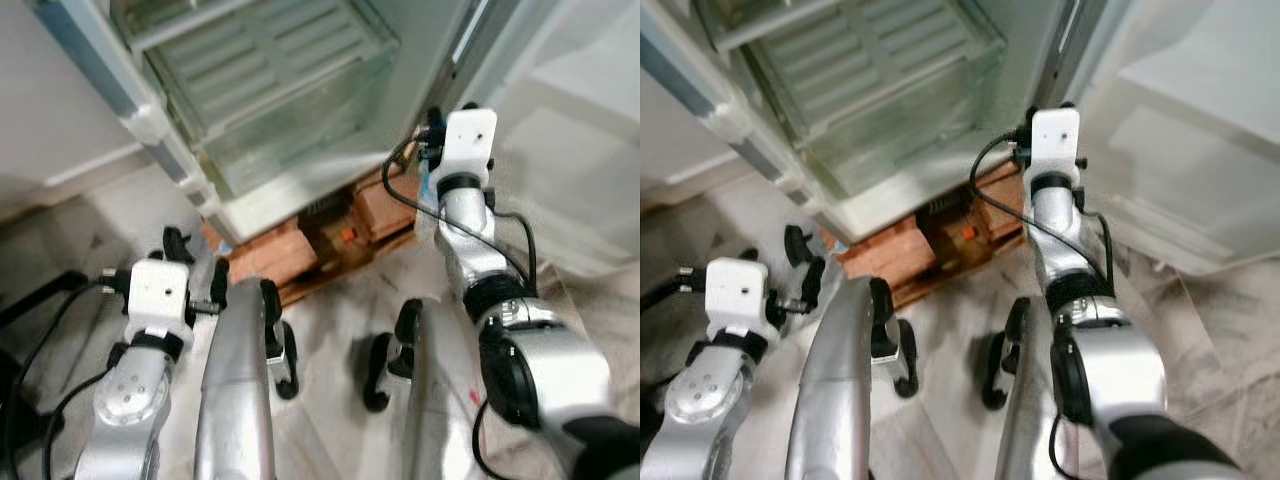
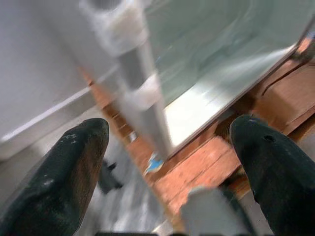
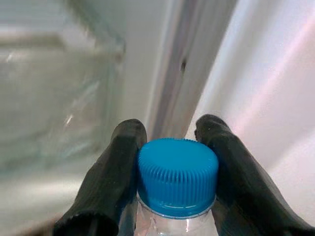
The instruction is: Restocking fridge
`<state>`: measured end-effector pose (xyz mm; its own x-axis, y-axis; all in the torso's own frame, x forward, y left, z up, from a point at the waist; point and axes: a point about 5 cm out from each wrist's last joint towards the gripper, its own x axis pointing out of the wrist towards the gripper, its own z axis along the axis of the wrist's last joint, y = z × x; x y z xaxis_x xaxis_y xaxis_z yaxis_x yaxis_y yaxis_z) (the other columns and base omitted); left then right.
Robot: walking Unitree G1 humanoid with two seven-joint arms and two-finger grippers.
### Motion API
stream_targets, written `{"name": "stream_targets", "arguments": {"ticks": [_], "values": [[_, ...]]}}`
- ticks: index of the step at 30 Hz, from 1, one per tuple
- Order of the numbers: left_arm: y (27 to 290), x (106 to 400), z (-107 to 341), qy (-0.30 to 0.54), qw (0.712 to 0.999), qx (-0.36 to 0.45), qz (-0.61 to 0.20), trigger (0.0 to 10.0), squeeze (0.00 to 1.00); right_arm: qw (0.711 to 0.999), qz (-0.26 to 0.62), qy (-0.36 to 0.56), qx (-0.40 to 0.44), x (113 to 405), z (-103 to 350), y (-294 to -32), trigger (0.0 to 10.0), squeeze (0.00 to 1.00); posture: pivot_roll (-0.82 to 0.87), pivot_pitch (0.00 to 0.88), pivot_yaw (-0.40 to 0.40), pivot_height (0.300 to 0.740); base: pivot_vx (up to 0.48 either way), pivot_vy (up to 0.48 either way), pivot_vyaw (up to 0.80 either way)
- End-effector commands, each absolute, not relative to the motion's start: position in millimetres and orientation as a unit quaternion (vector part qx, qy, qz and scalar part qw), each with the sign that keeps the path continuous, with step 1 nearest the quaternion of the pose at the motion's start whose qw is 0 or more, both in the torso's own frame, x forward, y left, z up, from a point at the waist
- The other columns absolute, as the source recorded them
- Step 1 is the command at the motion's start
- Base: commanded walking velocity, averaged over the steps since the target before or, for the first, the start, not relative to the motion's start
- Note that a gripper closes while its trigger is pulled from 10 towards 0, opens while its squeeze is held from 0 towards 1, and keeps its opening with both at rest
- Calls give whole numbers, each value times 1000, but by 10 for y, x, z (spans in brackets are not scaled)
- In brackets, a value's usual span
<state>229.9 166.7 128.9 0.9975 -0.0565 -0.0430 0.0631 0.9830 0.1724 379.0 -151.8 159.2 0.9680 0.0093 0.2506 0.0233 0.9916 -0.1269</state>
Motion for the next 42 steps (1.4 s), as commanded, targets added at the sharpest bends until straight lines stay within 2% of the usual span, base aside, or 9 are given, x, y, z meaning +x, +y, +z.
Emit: {"name": "stream_targets", "arguments": {"ticks": [1,10,16,26,32,34,39,42], "values": [[1681,2299,1198,30,996,82,-23,10000,0,988,27,-146,-39,3726,1620,-1417,10000,0,215,236,-10,582,0,0,0],[1611,2528,1152,12,997,71,-30,10000,0,988,71,-134,-1,3578,1542,-1202,10000,0,169,98,13,636,0,0,0],[1574,2650,1144,-1,996,74,-45,10000,0,990,105,-97,8,3535,1496,-1180,10000,0,150,50,18,669,0,0,0],[1612,2731,1056,-3,996,78,-43,10000,0,992,116,-40,10,3256,1243,-1205,10000,0,132,0,13,729,0,0,0],[1623,2725,1013,-6,995,92,-38,10000,0,996,57,-66,8,3240,1308,-1359,10000,0,140,0,-11,740,0,0,0],[1644,2719,983,-8,994,104,-31,10000,0,996,9,-90,-19,3194,1369,-1498,10000,0,159,0,-19,740,0,0,0],[1676,2728,975,-11,993,110,-30,10000,0,995,-70,-66,-1,3133,1270,-1729,10000,0,159,0,-15,740,0,0,0],[1646,2742,970,-15,993,110,-44,10000,0,996,-66,-52,-1,3098,1201,-1743,10000,0,146,0,-12,740,0,0,0]]}}
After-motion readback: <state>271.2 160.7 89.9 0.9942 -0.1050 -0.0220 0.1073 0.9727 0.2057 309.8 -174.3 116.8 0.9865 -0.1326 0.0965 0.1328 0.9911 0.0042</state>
